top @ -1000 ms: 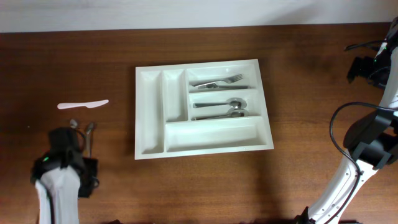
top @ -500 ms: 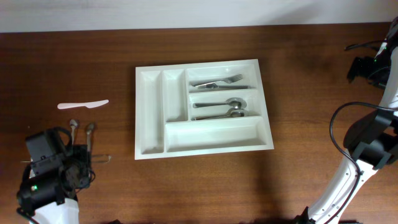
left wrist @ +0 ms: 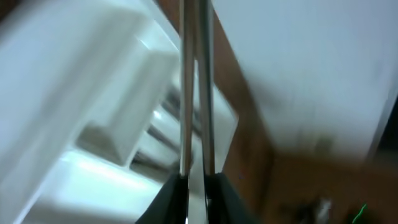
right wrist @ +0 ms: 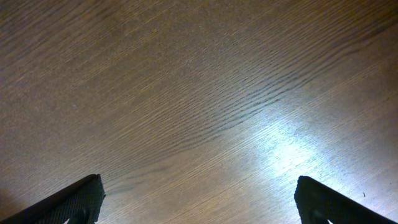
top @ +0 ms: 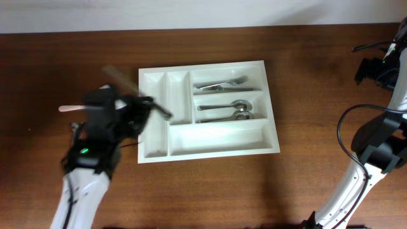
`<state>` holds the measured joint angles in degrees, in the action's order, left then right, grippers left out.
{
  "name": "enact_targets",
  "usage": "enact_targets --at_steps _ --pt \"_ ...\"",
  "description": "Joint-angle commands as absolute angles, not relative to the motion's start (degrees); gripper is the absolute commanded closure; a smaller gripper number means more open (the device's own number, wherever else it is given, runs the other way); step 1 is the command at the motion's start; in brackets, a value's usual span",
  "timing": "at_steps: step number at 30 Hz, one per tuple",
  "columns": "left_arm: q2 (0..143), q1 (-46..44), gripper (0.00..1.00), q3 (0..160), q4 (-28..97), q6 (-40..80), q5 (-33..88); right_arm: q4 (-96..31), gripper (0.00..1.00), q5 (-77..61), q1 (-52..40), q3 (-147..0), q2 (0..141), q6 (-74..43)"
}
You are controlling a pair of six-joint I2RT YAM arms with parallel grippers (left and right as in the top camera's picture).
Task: Pack container
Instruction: 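Carry the tongs with the left gripper over the tray's bottom compartment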
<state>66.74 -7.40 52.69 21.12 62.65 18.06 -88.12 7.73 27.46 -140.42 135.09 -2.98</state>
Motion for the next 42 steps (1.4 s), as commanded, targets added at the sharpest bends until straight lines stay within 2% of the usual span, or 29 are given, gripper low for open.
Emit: enact_targets --at_steps 1,6,14,18,19,22,35,40,42 --pt "71.81 -14.63 0.98 55.05 19.99 37.76 20.23 -87.99 0.01 8.62 27.77 -140.31 135.41 -3.46" --pt "77.21 -23.4 0.94 57.1 19.94 15.09 19.14 -87.99 0.01 8.62 27.77 -140.31 135.41 -3.46" --pt "80.97 -30.92 0.9 57.1 19.92 -9.17 5.58 -87.99 0.01 8.62 27.77 -140.31 135.41 -3.46" --pt "82.65 -32.47 0.9 57.1 19.9 -18.72 -0.56 -87.99 0.01 8.62 27.77 -140.31 135.41 -3.46" --pt "83.18 -32.49 0.94 57.1 19.92 -21.15 -0.91 -87.99 0.01 8.62 27.77 -140.31 135.41 -3.46" --pt "84.29 -32.49 0.98 57.1 19.97 -25.76 -0.89 -87.99 0.01 8.62 27.77 -140.31 135.41 -3.46" --pt "85.1 -32.49 0.98 57.1 23.94 -33.12 8.19 -87.99 0.01 8.62 27.77 -140.31 135.41 -3.46" --pt "86.39 -32.49 0.98 57.1 28.69 -47.16 7.84 -87.99 0.01 8.62 27.77 -140.31 135.41 -3.46" --pt "87.09 -32.49 0.98 57.1 29.04 -48.99 7.46 -87.99 0.01 8.62 27.77 -140.31 135.41 -3.46"
